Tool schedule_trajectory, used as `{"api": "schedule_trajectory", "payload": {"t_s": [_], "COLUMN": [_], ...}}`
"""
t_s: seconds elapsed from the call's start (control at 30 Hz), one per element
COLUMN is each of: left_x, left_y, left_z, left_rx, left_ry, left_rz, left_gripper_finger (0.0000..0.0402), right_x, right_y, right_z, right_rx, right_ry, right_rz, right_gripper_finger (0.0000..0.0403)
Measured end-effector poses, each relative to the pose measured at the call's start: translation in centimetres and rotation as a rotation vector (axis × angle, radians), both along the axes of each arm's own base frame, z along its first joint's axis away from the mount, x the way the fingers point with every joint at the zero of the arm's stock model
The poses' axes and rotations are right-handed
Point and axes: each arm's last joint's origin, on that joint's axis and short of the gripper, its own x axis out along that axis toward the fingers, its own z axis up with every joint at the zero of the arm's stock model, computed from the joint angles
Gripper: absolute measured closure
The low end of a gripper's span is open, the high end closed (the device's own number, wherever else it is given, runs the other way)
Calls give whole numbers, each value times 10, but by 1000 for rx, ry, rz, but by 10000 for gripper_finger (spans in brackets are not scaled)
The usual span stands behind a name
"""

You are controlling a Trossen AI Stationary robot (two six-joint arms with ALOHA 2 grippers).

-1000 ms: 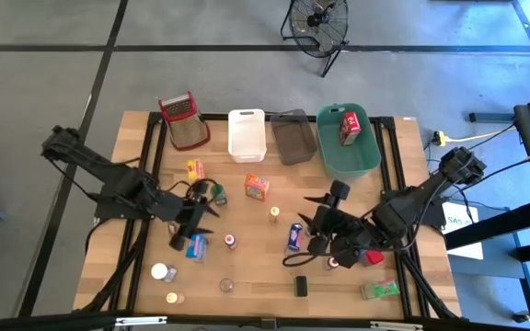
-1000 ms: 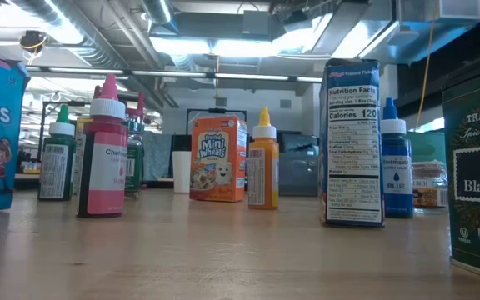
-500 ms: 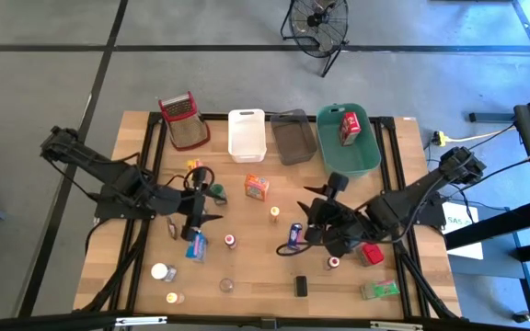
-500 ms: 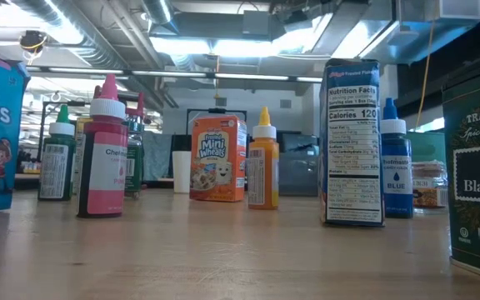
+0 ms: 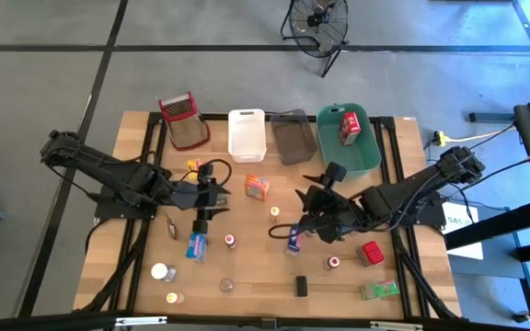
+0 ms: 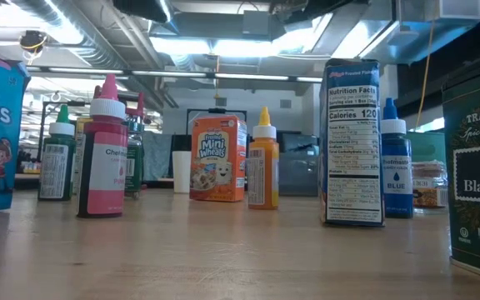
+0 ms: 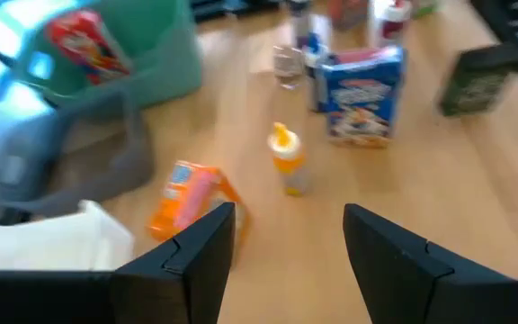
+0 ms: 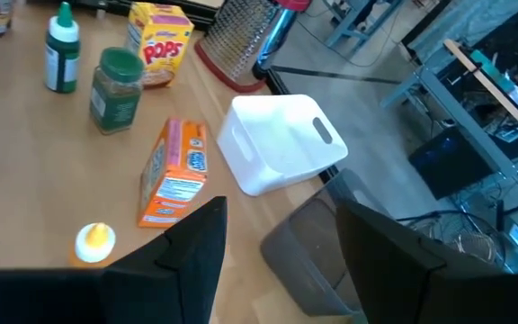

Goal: Pick & Place Kitchen Items
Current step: Put the green seasoning bottle into the white bin

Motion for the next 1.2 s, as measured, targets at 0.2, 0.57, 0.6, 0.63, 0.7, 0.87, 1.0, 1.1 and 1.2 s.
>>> {"api": "schedule_trajectory", "payload": {"t_s": [0.2, 0.57, 0.6, 0.63, 0.7, 0.87, 1.0, 1.1, 1.2], "left_x": [-2, -2, -2, -2, -3, -4, -6, -7, -9], "left_y": [-1, -5, -5, -5, -5, -3, -2, 6, 22], "left_z": [2, 1, 0, -1, -3, -6, -8, -12, -17], "left_rx": [60, -49, -59, -67, -83, -46, -42, -81, -90], "left_ry": [-3, 10, 12, 18, 37, 72, 89, 124, 183], "left_rz": [-19, -70, -65, -58, -39, -12, 3, 97, 212], "left_gripper_finger": [198, 150, 141, 132, 115, 91, 89, 90, 89], "right_x": [1, 0, 0, 0, 0, 0, 0, 0, 0], "right_y": [-4, -4, -4, -4, -3, -3, -2, -1, -1], "right_z": [-2, -3, -3, -3, -4, -4, -4, -5, -5], "right_rx": [-4, -2, 2, 8, 20, 24, 55, 70, 81], "right_ry": [9, 23, 25, 29, 32, 29, 45, 51, 56], "right_rz": [-14, -7, -5, 1, 7, 8, 31, 41, 48], "right_gripper_finger": [192, 192, 192, 192, 192, 192, 192, 192, 192]}}
